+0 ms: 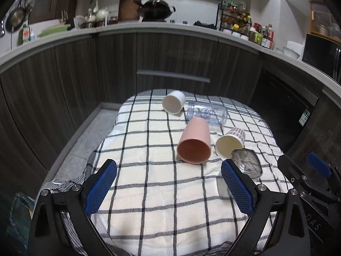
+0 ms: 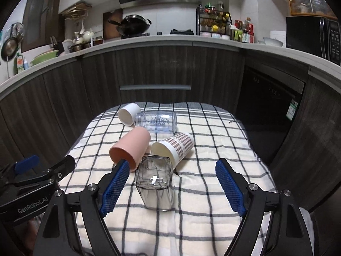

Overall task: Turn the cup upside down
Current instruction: 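Lower the grey cup onto the cloth and open the right gripper, then withdraw the right gripper from the upside-down grey cup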

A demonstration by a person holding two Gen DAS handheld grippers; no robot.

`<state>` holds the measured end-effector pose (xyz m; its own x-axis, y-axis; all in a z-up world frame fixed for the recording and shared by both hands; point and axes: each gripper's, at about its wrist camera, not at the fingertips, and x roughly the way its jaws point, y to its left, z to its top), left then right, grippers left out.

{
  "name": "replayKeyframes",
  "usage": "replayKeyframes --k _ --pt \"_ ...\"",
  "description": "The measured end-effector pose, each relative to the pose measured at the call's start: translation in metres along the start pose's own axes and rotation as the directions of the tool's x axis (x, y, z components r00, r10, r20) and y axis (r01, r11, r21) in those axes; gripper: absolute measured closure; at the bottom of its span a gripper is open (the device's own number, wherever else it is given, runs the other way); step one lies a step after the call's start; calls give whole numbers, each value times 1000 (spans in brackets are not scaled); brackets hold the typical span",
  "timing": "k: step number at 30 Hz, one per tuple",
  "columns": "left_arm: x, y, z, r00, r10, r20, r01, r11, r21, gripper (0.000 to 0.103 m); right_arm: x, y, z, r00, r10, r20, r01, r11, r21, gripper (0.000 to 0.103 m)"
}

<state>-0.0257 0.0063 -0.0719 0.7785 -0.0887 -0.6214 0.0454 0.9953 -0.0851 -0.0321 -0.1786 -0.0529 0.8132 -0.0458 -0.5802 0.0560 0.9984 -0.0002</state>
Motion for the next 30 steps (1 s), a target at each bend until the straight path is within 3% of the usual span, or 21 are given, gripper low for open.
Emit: replayKeyframes --k 14,30 --pt "-32 -16 -14 997 40 59 -42 999 34 2 -21 -26 -11 1000 3 18 -4 998 62 20" --pt "-50 -6 -39 986 51 156 -53 999 6 0 -46 -13 -28 996 22 82 -22 1000 8 19"
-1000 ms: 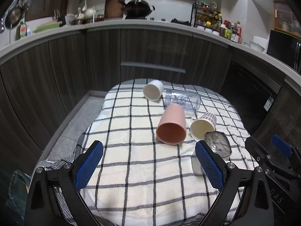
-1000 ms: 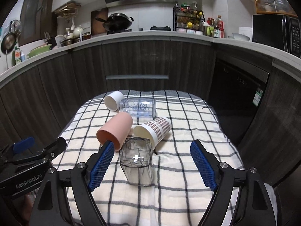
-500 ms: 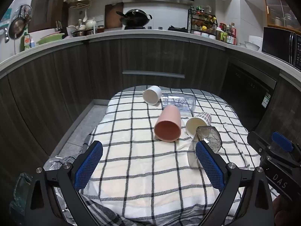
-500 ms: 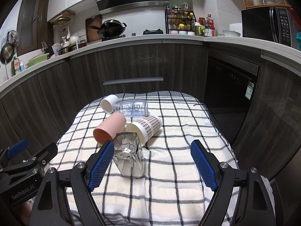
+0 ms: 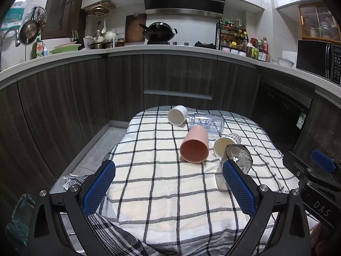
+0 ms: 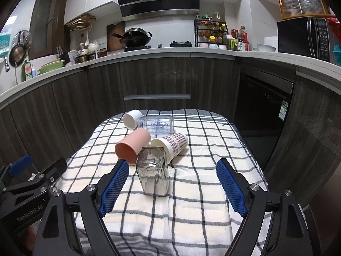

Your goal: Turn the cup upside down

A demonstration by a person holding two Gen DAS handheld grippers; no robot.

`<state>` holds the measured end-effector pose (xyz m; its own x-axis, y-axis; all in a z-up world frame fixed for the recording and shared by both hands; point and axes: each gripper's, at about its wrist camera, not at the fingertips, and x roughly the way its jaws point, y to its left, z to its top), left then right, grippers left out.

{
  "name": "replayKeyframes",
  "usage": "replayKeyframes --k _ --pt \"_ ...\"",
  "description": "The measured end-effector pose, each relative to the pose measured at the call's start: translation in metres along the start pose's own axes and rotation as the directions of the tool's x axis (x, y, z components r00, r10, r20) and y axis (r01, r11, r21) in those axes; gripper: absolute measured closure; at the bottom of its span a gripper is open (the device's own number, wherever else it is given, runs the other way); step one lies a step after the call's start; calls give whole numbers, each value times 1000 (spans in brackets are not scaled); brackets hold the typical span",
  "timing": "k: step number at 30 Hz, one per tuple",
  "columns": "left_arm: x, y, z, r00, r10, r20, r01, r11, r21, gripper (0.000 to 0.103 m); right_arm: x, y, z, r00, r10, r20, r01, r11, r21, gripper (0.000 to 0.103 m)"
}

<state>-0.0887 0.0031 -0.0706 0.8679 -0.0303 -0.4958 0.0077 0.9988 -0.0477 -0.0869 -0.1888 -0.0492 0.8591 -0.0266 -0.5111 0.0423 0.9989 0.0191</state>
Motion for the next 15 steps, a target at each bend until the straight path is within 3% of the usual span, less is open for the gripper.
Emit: replayKeyframes --k 15 --pt "-4 1 -2 999 23 39 -24 1000 12 0 -2 -1 0 999 12 30 -12 1000 6 19"
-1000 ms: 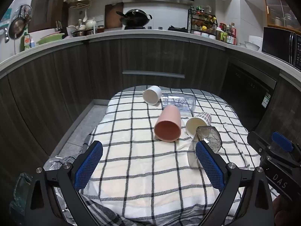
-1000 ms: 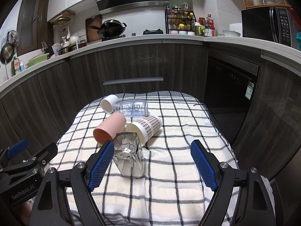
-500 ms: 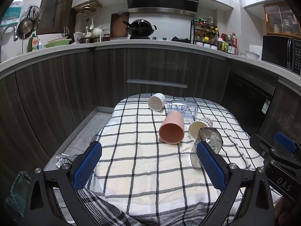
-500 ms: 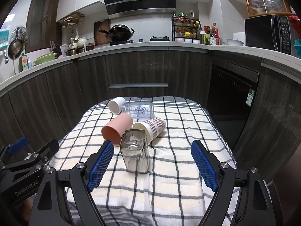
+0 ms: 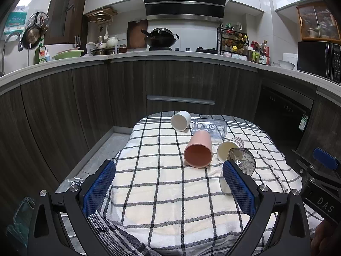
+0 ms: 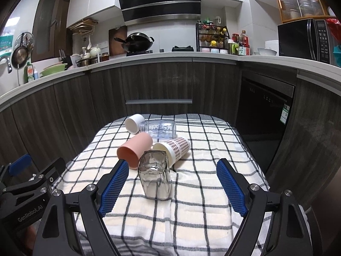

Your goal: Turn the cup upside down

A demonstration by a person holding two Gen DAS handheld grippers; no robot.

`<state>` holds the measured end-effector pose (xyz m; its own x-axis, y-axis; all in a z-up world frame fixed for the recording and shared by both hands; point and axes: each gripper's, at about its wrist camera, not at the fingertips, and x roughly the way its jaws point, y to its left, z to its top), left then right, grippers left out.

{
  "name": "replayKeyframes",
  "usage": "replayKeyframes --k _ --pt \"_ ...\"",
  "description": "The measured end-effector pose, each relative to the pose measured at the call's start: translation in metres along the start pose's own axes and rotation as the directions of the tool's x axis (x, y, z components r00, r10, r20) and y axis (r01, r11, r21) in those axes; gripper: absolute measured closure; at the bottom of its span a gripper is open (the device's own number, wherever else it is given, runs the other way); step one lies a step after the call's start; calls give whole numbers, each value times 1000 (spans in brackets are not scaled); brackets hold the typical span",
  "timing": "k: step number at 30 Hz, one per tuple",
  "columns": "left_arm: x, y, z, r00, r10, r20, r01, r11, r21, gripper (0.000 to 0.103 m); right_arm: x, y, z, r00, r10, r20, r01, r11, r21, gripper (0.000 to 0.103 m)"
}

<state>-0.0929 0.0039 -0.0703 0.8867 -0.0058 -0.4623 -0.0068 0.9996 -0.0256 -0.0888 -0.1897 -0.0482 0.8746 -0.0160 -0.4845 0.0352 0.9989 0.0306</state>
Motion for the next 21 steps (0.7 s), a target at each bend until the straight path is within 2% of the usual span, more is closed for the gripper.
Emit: replayKeyframes --k 21 --pt "5 1 -1 1000 4 -22 -4 1000 -5 0 2 -1 -1 1000 -1 -7 1 1000 10 19"
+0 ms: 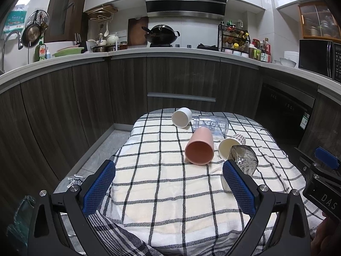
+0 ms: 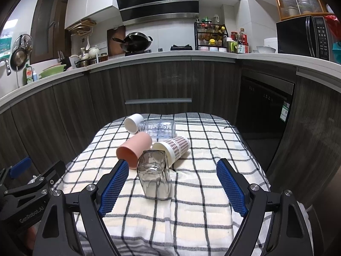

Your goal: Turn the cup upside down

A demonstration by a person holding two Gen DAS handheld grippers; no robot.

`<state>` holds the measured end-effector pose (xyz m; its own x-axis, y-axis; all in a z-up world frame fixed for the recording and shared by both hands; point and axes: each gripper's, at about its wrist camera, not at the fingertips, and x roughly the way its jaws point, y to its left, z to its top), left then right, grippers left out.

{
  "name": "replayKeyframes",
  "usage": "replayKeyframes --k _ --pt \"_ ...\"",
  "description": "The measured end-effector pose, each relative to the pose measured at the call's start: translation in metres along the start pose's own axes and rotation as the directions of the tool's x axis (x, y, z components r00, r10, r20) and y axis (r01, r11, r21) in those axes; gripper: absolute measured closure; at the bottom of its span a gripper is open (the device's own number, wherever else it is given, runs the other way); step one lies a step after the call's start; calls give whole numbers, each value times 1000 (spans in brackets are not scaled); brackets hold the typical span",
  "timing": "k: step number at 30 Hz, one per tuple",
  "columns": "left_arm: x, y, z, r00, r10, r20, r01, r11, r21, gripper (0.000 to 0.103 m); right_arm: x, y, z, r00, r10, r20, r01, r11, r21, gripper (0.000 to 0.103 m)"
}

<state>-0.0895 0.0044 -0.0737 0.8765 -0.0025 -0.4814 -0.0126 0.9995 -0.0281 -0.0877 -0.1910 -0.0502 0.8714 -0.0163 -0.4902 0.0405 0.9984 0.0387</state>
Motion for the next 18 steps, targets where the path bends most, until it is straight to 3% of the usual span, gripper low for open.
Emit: replayKeyframes --k 18 --pt "1 1 0 1000 3 -4 -3 1000 -2 0 1 -1 1 1000 -1 -2 1 1000 2 19"
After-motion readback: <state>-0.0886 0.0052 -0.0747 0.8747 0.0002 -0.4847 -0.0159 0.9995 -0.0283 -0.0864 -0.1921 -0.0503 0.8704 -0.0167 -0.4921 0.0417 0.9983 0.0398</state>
